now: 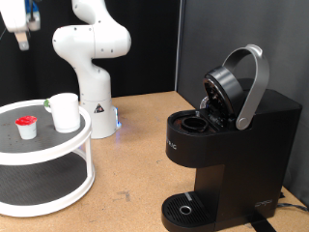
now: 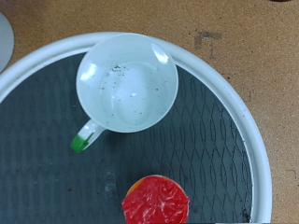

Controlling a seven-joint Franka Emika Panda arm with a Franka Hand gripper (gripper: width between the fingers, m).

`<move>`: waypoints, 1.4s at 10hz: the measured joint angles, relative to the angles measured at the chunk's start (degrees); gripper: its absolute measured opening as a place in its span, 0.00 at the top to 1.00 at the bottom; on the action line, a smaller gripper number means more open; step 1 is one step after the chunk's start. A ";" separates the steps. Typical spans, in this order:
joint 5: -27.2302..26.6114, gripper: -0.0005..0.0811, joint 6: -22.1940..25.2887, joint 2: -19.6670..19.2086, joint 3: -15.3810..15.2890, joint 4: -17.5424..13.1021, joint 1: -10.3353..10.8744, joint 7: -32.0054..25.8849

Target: Make a cup of coffee with the keurig machine

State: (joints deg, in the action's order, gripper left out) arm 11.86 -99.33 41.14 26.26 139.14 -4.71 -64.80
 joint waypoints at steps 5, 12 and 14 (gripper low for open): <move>2.44 0.01 -6.87 -0.75 0.26 5.41 -0.59 -0.79; 5.86 0.01 -17.42 -7.24 4.96 9.67 -0.61 -2.75; 5.90 0.01 -21.72 -9.80 6.11 10.78 -0.50 -2.84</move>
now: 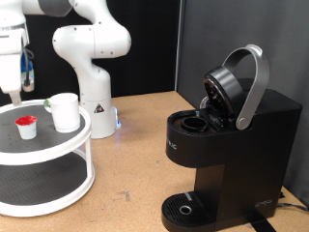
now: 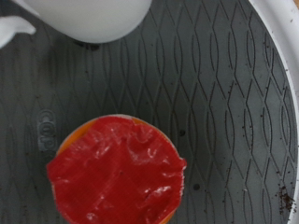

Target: Make a cup of coffee with the keurig machine

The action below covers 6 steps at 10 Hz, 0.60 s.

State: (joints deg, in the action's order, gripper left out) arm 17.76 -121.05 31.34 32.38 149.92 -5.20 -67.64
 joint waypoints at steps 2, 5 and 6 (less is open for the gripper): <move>-0.02 0.01 -2.36 -2.11 0.26 0.78 0.30 -1.07; 0.19 0.01 -5.65 -3.87 0.29 2.52 0.32 -2.13; 0.44 0.01 -6.85 -4.59 0.29 3.18 0.25 -2.13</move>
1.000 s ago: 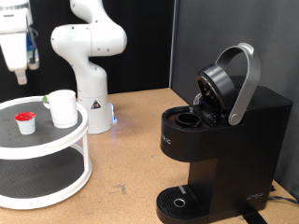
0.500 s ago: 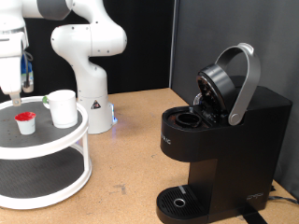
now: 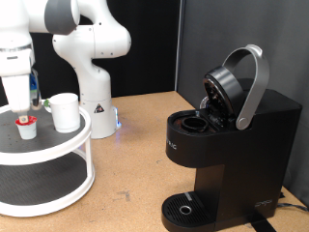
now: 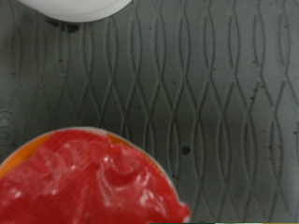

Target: Make a cup of coffee with the keurig machine

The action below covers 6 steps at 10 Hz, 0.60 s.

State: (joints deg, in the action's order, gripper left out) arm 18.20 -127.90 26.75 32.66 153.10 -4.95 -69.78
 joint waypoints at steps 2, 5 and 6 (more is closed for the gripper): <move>0.43 0.01 -2.36 -1.38 0.01 1.12 -0.25 0.00; 0.45 0.01 -3.74 -3.07 0.09 1.61 -0.33 0.01; 0.45 0.01 -3.81 -3.22 0.15 1.73 -0.33 0.00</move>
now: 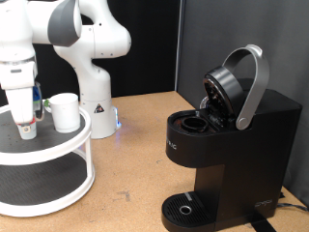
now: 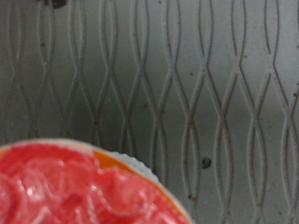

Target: Make a cup of coffee with the keurig machine

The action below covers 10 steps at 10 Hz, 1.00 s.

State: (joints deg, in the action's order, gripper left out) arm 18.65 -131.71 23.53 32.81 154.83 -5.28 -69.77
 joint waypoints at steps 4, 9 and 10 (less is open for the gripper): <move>0.00 0.01 -1.37 -0.01 0.39 0.88 0.00 -0.04; 0.00 0.29 -2.02 -0.04 0.60 1.28 -0.02 0.14; 0.00 0.47 -2.02 -0.06 0.60 1.29 -0.02 0.22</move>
State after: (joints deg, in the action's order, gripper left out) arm 18.65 -133.73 23.47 33.41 156.12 -5.30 -69.55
